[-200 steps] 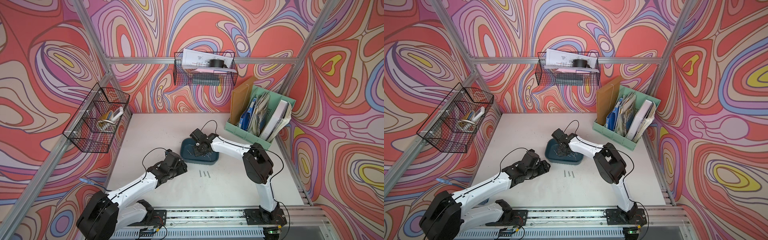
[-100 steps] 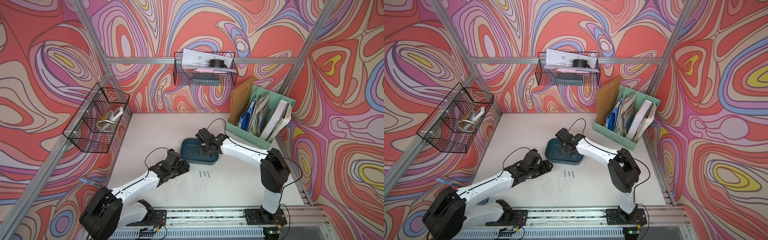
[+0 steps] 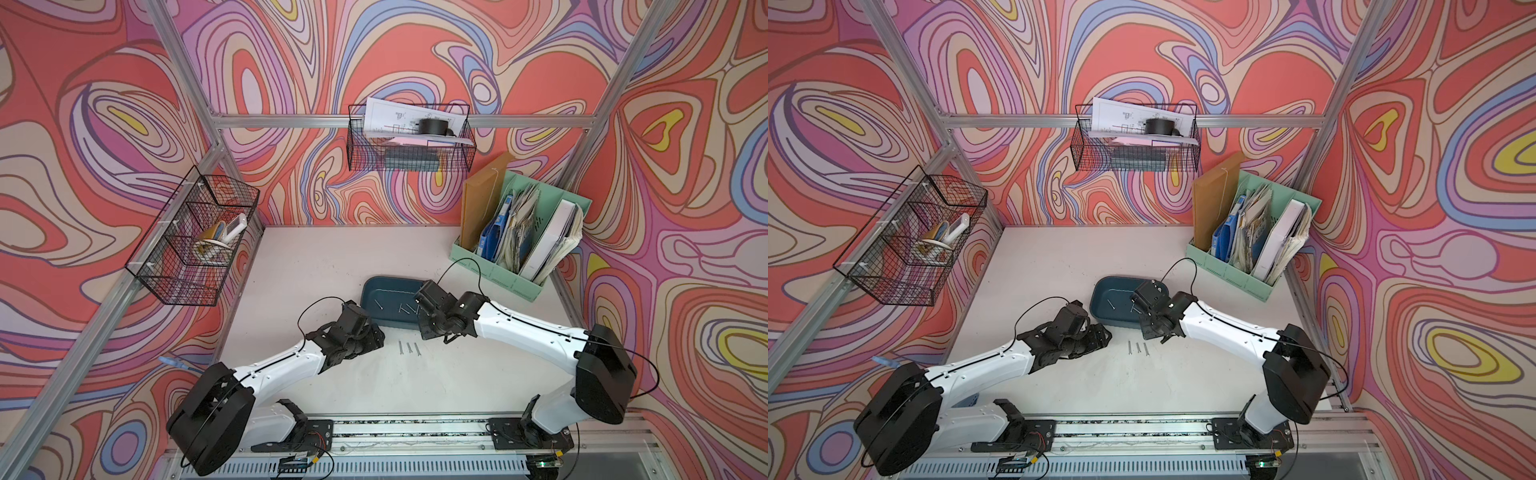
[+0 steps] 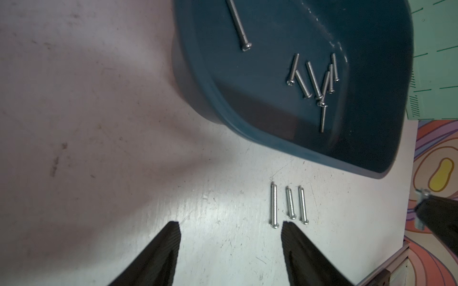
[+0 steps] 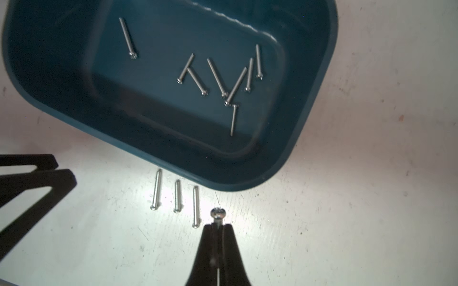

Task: Take out the screws from the storage box
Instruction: Place the screw at the center of the board.

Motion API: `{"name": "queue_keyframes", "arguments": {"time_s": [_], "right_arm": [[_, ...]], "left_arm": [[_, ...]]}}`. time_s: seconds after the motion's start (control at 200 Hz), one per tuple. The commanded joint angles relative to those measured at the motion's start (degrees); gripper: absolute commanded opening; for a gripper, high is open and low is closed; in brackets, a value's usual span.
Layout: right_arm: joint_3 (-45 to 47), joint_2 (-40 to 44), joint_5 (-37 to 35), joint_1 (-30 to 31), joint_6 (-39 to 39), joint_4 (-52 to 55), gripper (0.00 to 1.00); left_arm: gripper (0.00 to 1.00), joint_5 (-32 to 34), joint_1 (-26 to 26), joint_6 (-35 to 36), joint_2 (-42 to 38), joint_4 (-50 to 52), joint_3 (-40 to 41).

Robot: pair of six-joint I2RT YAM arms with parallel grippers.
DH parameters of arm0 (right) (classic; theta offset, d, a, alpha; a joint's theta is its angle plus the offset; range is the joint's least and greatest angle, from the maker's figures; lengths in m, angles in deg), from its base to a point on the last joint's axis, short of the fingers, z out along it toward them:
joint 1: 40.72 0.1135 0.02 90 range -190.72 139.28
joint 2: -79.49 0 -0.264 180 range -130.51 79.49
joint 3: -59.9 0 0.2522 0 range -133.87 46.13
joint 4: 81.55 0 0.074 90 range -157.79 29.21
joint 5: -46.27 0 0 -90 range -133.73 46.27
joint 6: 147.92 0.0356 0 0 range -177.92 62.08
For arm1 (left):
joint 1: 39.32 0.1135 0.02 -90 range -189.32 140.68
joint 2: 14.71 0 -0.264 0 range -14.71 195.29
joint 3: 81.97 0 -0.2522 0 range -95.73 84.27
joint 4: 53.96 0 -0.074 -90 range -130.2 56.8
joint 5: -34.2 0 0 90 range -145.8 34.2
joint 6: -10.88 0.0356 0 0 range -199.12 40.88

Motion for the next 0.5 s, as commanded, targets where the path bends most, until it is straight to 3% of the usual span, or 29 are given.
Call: {"name": "queue_keyframes", "arguments": {"time_s": [0.0, 0.496], "right_arm": [[3.2, 1.4, -0.2, 0.4, 2.4, -0.2, 0.00], [9.7, -4.7, 4.3, 2.1, 3.4, -12.1, 0.00]], "left_arm": [[0.70, -0.1, -0.7, -0.3, 0.5, -0.4, -1.1], [0.71, 2.1, -0.9, -0.3, -2.0, 3.2, -1.3]]}}
